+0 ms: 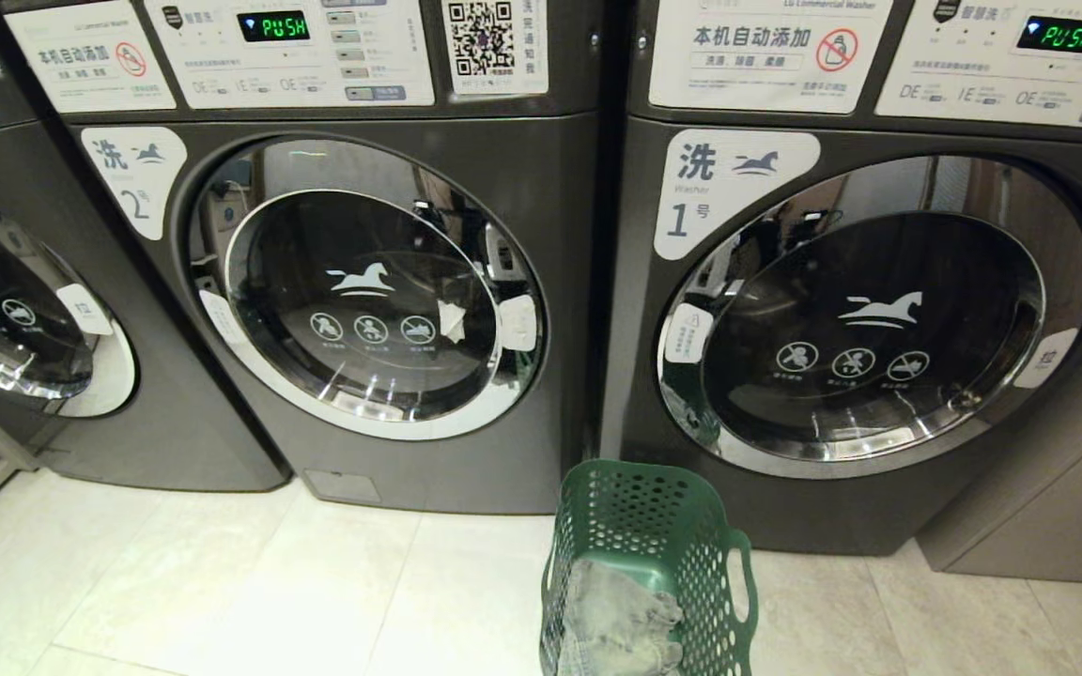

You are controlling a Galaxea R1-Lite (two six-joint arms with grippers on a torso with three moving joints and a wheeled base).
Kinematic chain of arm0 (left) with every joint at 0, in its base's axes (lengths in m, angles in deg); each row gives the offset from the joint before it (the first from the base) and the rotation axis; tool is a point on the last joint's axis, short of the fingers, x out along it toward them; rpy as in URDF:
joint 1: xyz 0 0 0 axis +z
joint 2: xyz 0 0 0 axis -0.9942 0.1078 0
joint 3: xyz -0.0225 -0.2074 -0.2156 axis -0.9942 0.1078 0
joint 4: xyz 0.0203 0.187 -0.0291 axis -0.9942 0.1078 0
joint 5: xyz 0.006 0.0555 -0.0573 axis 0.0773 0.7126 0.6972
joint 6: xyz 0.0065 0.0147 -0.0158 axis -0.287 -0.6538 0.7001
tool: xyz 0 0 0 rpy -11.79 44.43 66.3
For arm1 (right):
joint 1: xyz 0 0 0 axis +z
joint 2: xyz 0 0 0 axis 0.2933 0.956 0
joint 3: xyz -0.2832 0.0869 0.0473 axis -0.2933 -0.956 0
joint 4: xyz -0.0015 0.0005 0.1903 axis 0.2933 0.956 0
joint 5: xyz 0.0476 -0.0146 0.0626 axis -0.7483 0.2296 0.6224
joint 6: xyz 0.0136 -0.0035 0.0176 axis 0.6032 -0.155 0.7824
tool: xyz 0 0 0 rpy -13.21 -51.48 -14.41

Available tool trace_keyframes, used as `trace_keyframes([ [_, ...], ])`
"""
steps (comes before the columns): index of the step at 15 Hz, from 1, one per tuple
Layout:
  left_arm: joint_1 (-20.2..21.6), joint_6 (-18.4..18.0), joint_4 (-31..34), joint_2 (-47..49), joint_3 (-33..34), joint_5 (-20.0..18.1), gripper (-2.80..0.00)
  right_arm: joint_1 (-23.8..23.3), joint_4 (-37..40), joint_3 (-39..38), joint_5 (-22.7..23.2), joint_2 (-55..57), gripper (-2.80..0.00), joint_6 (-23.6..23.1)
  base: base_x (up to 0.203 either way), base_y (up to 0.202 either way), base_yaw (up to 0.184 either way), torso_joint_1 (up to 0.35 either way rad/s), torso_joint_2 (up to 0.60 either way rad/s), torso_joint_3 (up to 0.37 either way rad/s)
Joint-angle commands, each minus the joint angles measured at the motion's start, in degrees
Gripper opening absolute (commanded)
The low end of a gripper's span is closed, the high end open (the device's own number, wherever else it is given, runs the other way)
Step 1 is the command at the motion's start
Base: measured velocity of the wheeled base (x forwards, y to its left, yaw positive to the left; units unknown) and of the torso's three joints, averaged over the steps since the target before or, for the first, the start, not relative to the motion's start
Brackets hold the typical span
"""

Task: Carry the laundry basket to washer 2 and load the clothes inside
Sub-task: Open the lid of the washing machine

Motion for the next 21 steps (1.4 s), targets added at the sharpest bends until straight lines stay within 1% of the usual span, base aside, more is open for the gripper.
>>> trace_keyframes([
  [1, 0.0, 0.0, 0.1, 0.0, 0.0, 0.0, -2.80, 0.0, 0.1, 0.0, 0.0, 0.1, -2.80, 0.0, 0.000, -0.188, 0.001, 0.002, 0.01, -0.003],
  [6, 0.0, -0.2, 0.1, 0.1, 0.0, -0.2, -2.80, 0.0, 0.1, 0.0, 0.0, 0.1, -2.80, 0.0, 0.000, -0.188, 0.001, 0.002, 0.00, 0.001],
  [8, 0.0, -0.2, 0.1, 0.1, 0.0, -0.2, -2.80, 0.0, 0.1, 0.0, 0.0, 0.1, -2.80, 0.0, 0.000, -0.098, 0.003, 0.002, 0.00, 0.000],
  [21, 0.0, 0.0, 0.1, 0.1, 0.0, -0.3, -2.80, 0.0, 0.1, 0.0, 0.1, 0.1, -2.80, 0.2, 0.000, 0.000, 0.000, 0.000, 0.00, 0.000],
])
